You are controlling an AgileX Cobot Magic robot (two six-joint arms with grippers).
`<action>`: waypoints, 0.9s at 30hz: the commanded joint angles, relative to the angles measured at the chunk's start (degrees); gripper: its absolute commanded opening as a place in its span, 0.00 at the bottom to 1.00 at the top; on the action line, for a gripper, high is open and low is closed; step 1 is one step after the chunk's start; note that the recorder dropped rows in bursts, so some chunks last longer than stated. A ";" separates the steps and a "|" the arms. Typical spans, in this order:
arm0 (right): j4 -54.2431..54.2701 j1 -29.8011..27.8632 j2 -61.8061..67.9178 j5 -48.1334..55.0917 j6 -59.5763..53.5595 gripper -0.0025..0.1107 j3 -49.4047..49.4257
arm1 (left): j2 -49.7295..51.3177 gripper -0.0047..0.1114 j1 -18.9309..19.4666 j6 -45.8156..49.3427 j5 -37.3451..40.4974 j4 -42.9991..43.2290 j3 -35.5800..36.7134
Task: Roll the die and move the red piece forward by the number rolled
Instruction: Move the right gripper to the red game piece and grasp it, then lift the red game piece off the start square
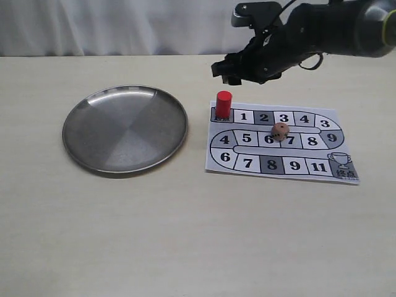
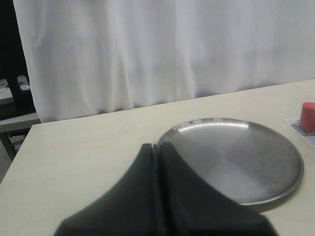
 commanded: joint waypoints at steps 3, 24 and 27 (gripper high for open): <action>-0.16 -0.04 9.50 3.60 -0.41 0.67 -9.73 | -0.06 0.04 -0.14 -0.05 -0.52 0.00 0.10; 0.17 -0.04 16.90 2.68 -3.64 0.15 -12.66 | -0.06 0.04 -0.14 -0.05 -0.52 0.00 0.10; 0.17 -0.04 16.90 3.04 -3.52 0.06 -12.66 | -0.06 0.04 -0.14 -0.05 -0.52 0.00 0.10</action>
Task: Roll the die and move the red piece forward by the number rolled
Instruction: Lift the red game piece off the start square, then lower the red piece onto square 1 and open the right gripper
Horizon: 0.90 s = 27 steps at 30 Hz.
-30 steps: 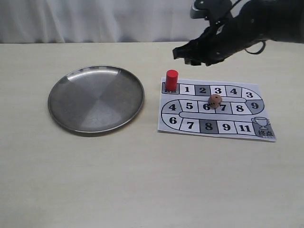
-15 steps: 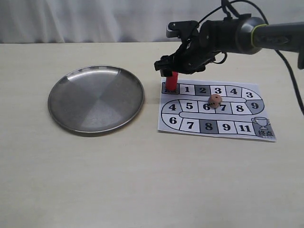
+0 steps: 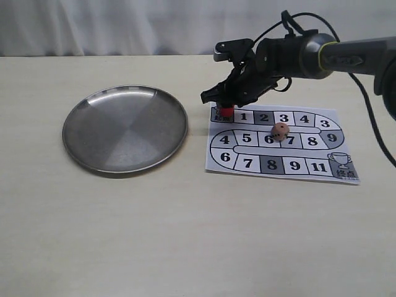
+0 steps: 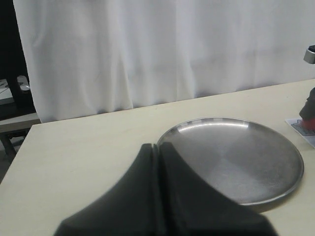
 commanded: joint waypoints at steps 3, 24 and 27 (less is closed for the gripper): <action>0.06 -0.04 -0.18 0.08 -0.16 0.06 -0.25 | -0.06 0.04 -0.14 -0.05 -0.52 0.00 0.10; -5.13 -2.09 -13.95 6.42 4.61 0.06 -0.15 | -0.06 0.04 -0.14 -0.05 -0.52 0.00 0.10; -5.13 -2.82 -12.30 7.46 4.65 0.06 0.10 | -0.06 0.04 -0.14 -0.05 -0.52 0.00 0.10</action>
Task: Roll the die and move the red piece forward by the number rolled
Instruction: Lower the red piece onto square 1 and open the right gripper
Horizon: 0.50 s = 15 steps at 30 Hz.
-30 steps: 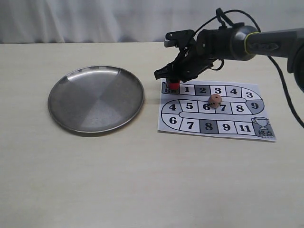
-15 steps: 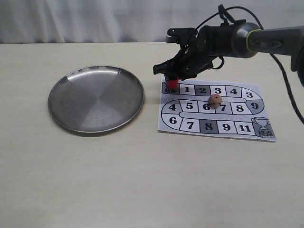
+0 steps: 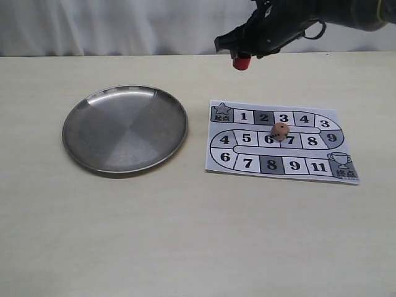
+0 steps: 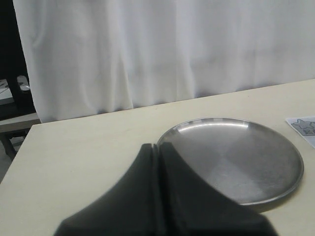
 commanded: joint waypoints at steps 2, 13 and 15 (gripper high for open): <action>-0.57 -1.46 2.99 2.35 0.43 0.06 0.33 | -0.06 0.04 -0.14 -0.05 -0.52 0.00 0.10; -0.57 -1.30 13.30 6.03 0.43 0.06 0.33 | -0.06 0.04 -0.14 -0.05 -0.52 0.00 0.10; -0.57 -1.20 13.30 6.14 0.43 0.06 0.33 | -0.06 0.04 -0.14 -0.05 -0.52 0.00 0.10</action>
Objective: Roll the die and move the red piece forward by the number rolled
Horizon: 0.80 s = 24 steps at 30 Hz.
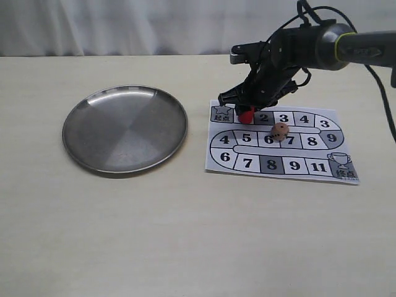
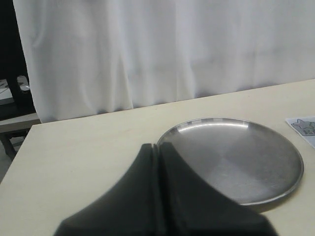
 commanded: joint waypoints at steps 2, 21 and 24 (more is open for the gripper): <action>-0.22 0.00 1.03 1.01 0.21 0.06 0.34 | -0.06 0.04 -0.14 -0.05 -0.52 0.00 0.10; -0.36 0.00 0.90 -1.87 0.21 0.48 0.20 | -0.06 0.04 -0.14 -0.05 -0.52 0.00 0.10; -0.36 0.00 0.90 -0.35 0.21 0.55 -0.34 | -0.06 0.04 -0.14 -0.05 -0.52 0.00 0.10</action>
